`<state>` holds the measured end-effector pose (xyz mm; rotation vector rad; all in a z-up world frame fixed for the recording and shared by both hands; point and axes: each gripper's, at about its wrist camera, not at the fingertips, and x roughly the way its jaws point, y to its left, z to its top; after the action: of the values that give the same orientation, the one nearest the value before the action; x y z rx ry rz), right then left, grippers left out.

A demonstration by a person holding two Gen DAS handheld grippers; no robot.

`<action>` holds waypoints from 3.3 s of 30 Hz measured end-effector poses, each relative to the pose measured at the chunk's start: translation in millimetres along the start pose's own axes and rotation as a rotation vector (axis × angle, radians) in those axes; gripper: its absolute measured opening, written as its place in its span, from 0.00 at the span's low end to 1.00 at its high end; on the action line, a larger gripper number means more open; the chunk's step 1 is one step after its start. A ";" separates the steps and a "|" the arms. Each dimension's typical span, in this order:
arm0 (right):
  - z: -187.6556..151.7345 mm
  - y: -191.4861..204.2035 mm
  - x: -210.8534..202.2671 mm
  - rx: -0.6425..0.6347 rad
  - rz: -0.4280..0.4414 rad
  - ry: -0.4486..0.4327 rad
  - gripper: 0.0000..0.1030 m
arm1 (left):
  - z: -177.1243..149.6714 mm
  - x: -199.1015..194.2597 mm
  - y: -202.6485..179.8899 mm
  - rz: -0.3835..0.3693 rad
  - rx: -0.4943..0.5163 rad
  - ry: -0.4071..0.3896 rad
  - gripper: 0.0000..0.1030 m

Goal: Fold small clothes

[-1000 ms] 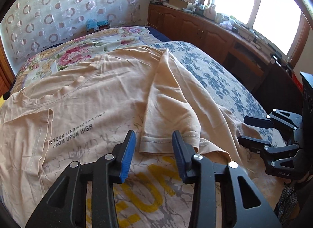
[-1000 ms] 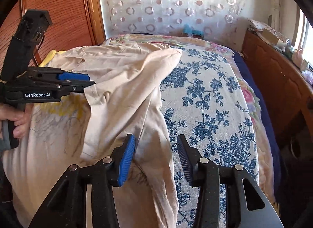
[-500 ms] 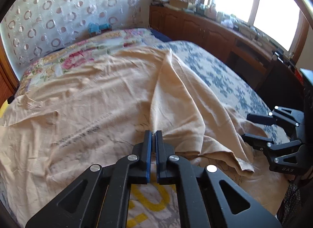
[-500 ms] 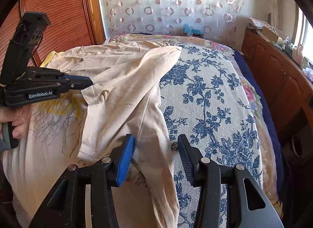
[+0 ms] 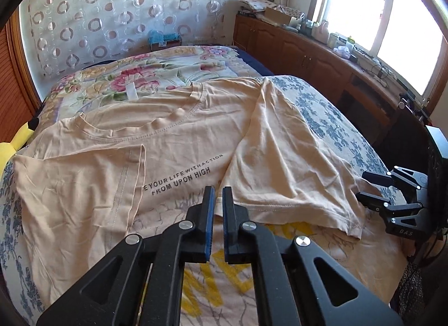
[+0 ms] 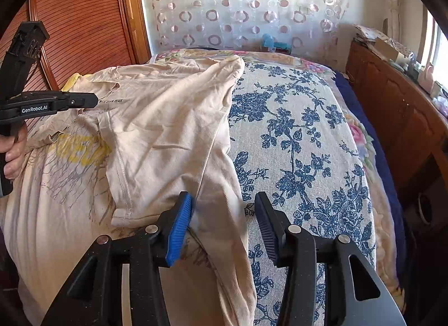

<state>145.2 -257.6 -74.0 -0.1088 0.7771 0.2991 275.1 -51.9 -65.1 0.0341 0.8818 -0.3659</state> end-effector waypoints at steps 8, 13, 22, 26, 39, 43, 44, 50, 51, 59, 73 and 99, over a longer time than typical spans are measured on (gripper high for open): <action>0.0 -0.7 1.3 -0.004 0.001 0.001 0.49 | -8.0 -15.5 -3.6 0.039 0.063 -0.030 0.71; 0.0 -0.7 1.4 -0.004 0.001 0.001 0.49 | -18.5 -10.1 6.6 0.040 0.060 0.019 0.79; -0.1 -0.7 1.7 -0.006 0.000 0.001 0.50 | -39.2 -4.1 31.8 0.049 0.001 0.064 0.79; 0.1 -0.5 2.2 -0.012 -0.007 0.002 0.50 | -38.6 -14.6 41.8 0.055 -0.004 0.044 0.79; 4.6 -7.9 2.0 -0.010 0.002 0.008 0.54 | -31.2 -54.4 110.6 0.163 -0.101 0.020 0.79; 18.3 -11.1 -4.2 -0.016 0.014 -0.011 0.54 | -30.6 -58.1 136.6 0.181 -0.148 0.013 0.79; 25.8 -12.4 -7.9 -0.015 0.027 -0.024 0.54 | -30.6 -58.6 140.9 0.186 -0.154 0.008 0.79; 68.8 -14.9 -3.8 -0.036 0.042 -0.053 0.54 | -22.7 -49.7 177.4 0.206 -0.215 0.002 0.79; 74.8 -14.9 1.1 -0.046 0.034 -0.053 0.54 | -22.3 -47.4 182.9 0.203 -0.224 0.004 0.78; 106.4 -22.3 62.7 -0.038 0.040 0.013 0.54 | -15.6 -22.4 217.4 0.198 -0.258 0.020 0.76; 157.3 -32.6 134.8 -0.055 0.055 0.057 0.54 | -4.8 0.2 242.8 0.194 -0.255 0.014 0.60; 134.4 1.9 41.8 -0.159 0.128 -0.189 0.04 | -9.1 -98.7 151.7 0.128 -0.092 -0.195 0.06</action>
<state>263.3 -218.7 -8.1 -0.1786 0.5732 0.4861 260.8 121.4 -14.2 -0.0300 0.6984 -0.2048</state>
